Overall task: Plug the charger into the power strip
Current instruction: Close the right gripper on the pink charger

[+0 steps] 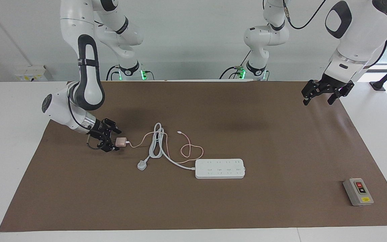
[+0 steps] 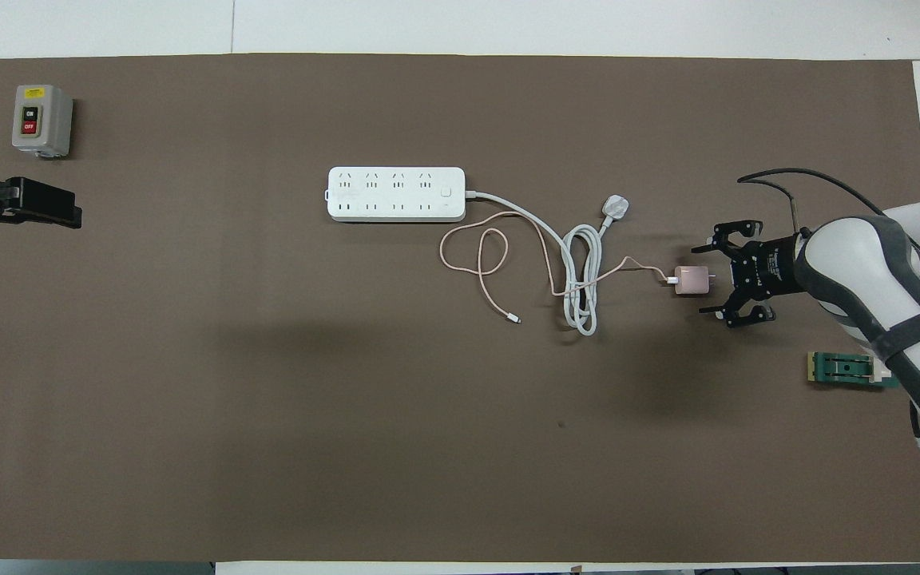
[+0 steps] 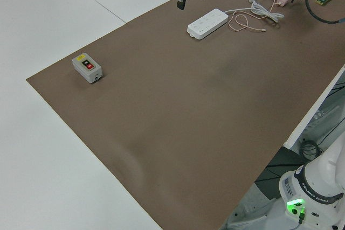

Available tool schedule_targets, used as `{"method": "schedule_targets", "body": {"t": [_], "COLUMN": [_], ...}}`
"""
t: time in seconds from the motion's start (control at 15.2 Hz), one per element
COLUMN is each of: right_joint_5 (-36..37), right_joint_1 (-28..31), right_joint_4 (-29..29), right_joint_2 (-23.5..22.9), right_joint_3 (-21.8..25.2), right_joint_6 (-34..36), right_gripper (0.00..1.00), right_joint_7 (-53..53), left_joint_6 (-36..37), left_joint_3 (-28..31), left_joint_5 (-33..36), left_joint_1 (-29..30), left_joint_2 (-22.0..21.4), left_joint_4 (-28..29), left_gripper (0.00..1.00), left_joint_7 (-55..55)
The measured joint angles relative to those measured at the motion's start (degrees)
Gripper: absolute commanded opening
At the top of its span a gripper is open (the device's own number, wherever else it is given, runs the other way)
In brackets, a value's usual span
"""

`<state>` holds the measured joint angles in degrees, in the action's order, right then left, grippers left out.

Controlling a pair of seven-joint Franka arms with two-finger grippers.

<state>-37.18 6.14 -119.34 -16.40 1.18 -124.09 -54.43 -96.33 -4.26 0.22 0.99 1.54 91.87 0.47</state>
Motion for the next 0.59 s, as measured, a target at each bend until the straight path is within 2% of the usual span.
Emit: {"method": "schedule_targets", "body": {"t": [0.59], "right_joint_5": [0.00], "right_joint_1": [0.00], "right_joint_4": [1.50], "right_joint_2": [-2.18], "right_joint_3": [-0.07], "right_joint_6": [0.07], "right_gripper": [0.91], "right_joint_7": [0.05], "left_joint_6": [0.00], "left_joint_3": [0.00], "left_joint_5": [0.00], "left_joint_1": [0.00], "left_joint_2": [0.00], "left_joint_4": [0.00], "left_gripper": [1.00], "left_joint_7": [0.00]}}
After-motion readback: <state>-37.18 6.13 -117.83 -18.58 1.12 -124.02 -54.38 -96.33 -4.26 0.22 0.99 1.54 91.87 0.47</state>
